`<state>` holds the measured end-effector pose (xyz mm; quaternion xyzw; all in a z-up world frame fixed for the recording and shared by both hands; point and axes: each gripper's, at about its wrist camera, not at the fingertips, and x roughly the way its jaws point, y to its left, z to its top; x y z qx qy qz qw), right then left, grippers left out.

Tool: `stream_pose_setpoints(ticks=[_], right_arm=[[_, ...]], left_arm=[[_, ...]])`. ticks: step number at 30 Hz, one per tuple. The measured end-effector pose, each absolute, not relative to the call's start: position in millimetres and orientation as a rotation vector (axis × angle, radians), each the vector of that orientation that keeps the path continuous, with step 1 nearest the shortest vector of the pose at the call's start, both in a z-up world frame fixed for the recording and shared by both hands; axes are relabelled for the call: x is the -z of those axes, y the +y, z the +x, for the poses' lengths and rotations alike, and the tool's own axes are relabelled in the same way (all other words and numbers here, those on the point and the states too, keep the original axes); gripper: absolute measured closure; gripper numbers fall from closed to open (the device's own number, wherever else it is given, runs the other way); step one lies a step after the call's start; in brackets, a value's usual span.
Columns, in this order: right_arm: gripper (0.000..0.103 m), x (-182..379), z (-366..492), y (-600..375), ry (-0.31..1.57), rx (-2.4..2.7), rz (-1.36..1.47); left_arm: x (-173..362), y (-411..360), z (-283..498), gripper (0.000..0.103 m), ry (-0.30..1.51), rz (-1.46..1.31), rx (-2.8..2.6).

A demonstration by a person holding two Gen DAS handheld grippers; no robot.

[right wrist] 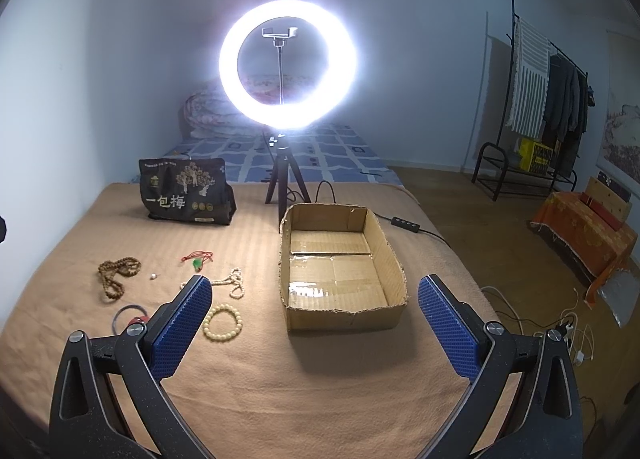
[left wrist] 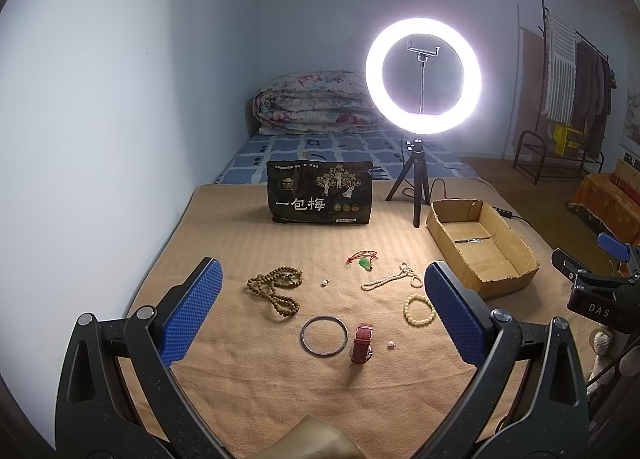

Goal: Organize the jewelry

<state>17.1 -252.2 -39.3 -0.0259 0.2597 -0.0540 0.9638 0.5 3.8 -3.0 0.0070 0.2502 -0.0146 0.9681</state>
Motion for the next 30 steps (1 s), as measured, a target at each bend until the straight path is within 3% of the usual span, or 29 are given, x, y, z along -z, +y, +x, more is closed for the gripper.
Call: stream_pose_setpoints(ticks=[30], right_arm=[[0.001, 40.4, 15.8, -251.7, 0.531, 0.106, -0.047]], left_arm=[[4.8, 5.3, 1.8, 0.0, 0.51, 0.01, 0.031]])
